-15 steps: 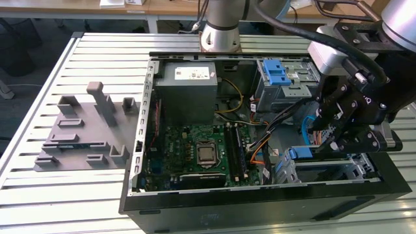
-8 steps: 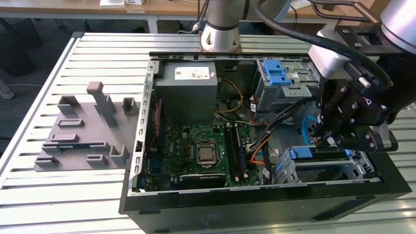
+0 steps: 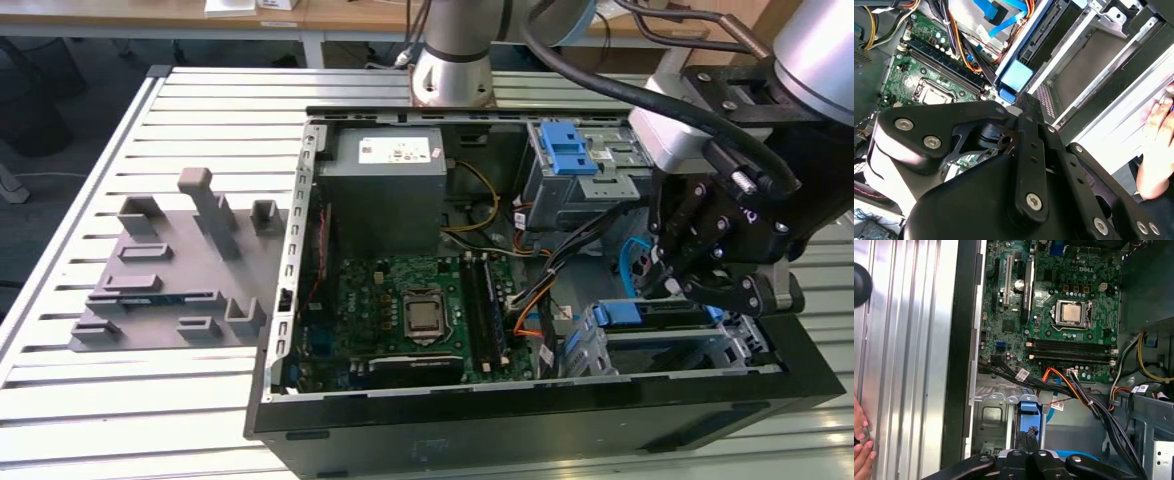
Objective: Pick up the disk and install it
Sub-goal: 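Insert the disk into the insertion slot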
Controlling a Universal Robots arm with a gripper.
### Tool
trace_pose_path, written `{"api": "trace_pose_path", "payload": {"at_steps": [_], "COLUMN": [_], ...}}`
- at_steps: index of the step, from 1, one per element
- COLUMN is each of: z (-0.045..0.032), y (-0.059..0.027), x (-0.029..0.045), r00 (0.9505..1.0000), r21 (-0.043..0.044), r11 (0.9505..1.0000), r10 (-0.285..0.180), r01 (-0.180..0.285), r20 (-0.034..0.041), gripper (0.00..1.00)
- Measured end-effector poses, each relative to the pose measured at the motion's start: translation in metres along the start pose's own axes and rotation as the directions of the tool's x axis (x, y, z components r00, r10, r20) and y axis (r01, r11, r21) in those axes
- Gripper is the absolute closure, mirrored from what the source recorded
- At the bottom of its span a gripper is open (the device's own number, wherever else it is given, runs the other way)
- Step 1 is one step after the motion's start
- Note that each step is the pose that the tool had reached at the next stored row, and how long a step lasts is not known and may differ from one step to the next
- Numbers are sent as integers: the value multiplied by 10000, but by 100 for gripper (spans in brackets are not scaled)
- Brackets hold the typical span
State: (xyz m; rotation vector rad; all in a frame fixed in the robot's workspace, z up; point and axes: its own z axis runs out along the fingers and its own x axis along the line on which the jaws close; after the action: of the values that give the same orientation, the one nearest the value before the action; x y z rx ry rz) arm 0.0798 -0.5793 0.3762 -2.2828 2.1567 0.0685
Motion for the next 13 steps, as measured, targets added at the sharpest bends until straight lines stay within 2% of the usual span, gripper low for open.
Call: {"api": "trace_pose_path", "payload": {"at_steps": [13], "z": [32], "y": [-23], "x": [2], "r00": [10000], "r21": [-2], "r11": [10000], "r10": [-65], "r01": [65], "r20": [-1], "gripper": [89]}}
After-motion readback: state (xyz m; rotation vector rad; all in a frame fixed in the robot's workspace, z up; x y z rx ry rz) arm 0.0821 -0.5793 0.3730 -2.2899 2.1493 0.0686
